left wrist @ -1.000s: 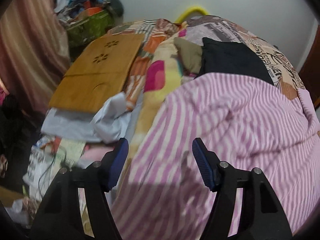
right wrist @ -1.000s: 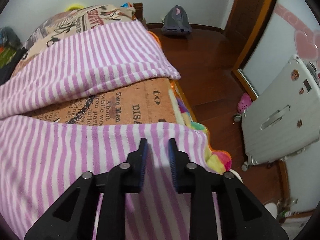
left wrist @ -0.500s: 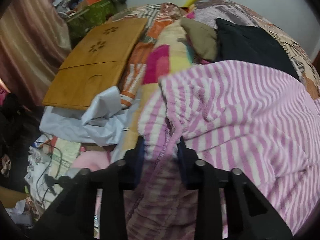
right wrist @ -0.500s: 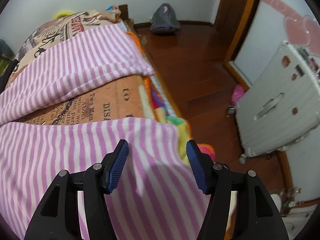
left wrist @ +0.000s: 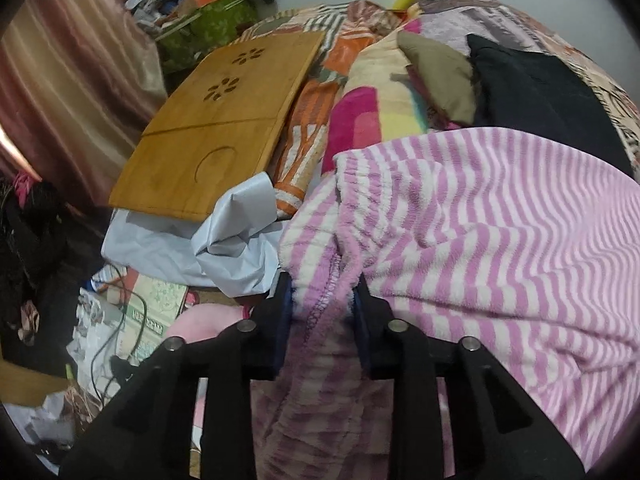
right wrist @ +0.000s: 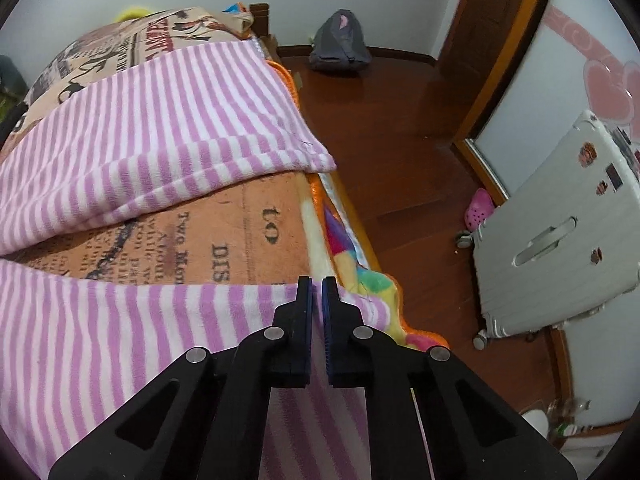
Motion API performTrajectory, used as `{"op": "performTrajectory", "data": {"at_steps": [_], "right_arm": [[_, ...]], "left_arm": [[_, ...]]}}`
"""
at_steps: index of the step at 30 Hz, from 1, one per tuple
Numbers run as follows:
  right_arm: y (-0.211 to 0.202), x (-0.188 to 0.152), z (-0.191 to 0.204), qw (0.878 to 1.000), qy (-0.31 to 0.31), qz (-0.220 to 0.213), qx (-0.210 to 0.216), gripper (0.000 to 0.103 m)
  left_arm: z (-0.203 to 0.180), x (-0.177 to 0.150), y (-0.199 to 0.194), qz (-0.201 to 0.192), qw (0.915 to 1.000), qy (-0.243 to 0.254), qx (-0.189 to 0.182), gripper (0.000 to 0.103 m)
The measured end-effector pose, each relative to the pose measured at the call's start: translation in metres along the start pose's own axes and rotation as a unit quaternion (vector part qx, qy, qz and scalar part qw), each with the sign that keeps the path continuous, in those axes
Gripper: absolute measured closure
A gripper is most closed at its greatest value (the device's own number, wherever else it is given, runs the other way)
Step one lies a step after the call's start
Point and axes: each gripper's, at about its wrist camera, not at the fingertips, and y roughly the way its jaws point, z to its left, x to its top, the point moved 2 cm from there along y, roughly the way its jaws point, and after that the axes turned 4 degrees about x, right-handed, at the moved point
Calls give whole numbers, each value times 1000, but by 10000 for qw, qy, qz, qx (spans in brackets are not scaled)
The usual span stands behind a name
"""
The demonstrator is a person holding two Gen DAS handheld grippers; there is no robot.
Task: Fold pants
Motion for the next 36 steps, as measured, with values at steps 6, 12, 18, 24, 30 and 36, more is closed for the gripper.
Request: {"op": "performTrajectory", "data": {"at_steps": [6, 12, 18, 24, 30, 36], "right_arm": [[-33, 14, 11, 9996, -88, -253, 59, 70], [-60, 40, 43, 9957, -498, -771, 116, 43], [-49, 75, 65, 9937, -654, -874, 236, 39], [-24, 103, 68, 9937, -722, -844, 126, 38], [22, 138, 56, 9962, -369, -668, 409, 38], [70, 171, 58, 9971, -301, -504, 480, 38]], "left_arm": [[20, 9, -45, -287, 9984, -243, -420, 52], [29, 49, -60, -617, 9967, -385, -354, 39], [4, 85, -3, -187, 9993, -133, -302, 39], [-13, 92, 65, 554, 9982, -71, -206, 39], [-12, 82, 105, 1084, 9930, -218, -409, 36], [-14, 82, 109, 1083, 9925, -275, -498, 38]]}}
